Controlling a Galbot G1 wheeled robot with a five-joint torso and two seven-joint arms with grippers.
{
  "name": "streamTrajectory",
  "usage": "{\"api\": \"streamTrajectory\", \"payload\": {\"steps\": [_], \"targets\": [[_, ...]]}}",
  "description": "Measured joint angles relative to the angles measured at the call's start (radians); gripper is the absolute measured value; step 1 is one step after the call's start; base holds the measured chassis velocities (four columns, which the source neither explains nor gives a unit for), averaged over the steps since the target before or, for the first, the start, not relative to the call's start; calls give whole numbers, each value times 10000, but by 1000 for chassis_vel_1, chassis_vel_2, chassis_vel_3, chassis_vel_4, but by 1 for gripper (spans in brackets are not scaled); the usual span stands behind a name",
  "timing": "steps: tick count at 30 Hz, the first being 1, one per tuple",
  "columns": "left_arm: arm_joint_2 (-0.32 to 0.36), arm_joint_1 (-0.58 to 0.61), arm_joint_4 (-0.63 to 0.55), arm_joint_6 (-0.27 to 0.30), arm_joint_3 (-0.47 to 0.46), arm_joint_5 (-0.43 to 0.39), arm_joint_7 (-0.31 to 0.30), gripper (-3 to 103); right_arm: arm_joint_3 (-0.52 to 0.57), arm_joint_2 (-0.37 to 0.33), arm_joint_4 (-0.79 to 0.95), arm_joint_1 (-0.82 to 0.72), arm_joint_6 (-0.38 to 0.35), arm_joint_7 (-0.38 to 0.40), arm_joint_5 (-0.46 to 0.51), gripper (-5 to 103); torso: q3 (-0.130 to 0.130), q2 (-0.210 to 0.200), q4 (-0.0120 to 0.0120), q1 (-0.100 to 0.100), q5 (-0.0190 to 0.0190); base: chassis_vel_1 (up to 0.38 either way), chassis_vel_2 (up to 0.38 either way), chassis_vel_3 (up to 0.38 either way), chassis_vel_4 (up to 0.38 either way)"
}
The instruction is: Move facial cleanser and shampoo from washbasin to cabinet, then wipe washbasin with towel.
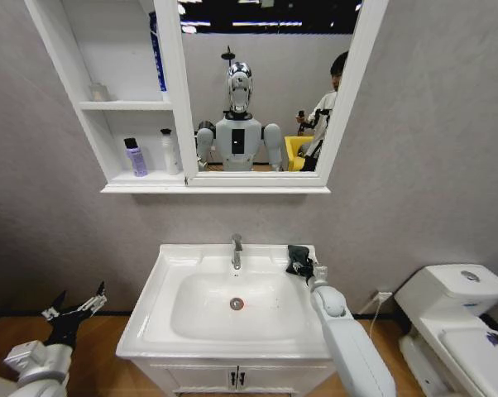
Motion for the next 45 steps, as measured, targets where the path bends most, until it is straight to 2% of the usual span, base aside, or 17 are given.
{"api": "streamTrajectory", "payload": {"steps": [3, 6, 9, 10, 12, 14, 18, 20, 24, 26, 32, 38, 45], "targets": [[0, 0, 0, 0, 0, 0, 0, 100, -18, 3, 7, 11, -31, 5, 44, 30, 0, 0, 0, 0, 0, 0, 0, 0, 0], [0, 0, 0, 0, 0, 0, 0, 100, -12, 1, 104, 4, -93, 20, 99, 25, 0, -1, 0, 0, 0, 0, 0, 0, 0], [-1, 0, 0, 0, 0, 0, 0, 100, 22, -58, 576, -192, -263, 105, 327, 9, 0, 0, 0, 0, 0, 0, 0, 0, 0], [-1, 0, 0, 0, 0, 0, 0, 100, 22, -58, 576, -192, -263, 105, 327, 9, 0, 0, 0, 0, 0, 0, 0, 0, 0], [0, 0, 0, 0, 0, 0, 0, 100, 39, -95, 1006, -431, -266, 173, 330, 2, 0, -1, -1, 0, 1, 0, 0, 0, 0], [0, 0, 1, 0, 0, 0, 0, 100, 38, -109, 1210, -530, -271, 206, 332, 2, 1, 0, -1, 0, 1, 0, 0, 0, 0], [0, 0, 0, 0, 0, 1, 0, 100, -255, -197, 3184, -1386, -712, 654, 808, 0, 0, 1, -1, 0, -2, 0, 0, 0, 0], [0, 0, 0, 1, 0, 0, 0, 100, -331, -198, 3429, -1493, -813, 741, 915, 0, -1, 1, -1, -1, -1, 0, 0, 0, 0], [0, 0, 1, 1, 0, 0, 0, 100, -1331, -103, 4839, -2160, -1754, 1858, 2134, 0, -1, 2, 0, -2, -1, 0, 0, 0, 0], [0, 0, 1, 1, 0, 0, 0, 100, -1571, -67, 4982, -2263, -1923, 2144, 2330, 0, -1, 2, 1, -1, -1, 0, 0, 0, 0], [0, 0, 1, 1, 0, 0, 0, 100, -2408, 127, 4708, -2503, -2451, 3216, 2808, 0, -1, 2, 0, -2, -2, 0, 0, 0, 0], [0, 0, 1, 1, 0, 0, 0, 100, -2562, 157, 3892, -2334, -2952, 3261, 3142, 0, 0, 1, -1, -1, -1, 0, 0, 0, 0], [0, 0, 0, 1, 0, 0, 0, 100, -2631, 213, 3260, -2090, -3190, 3301, 3192, 0, 0, 1, 0, -1, 0, 0, 0, 0, 0]]}}
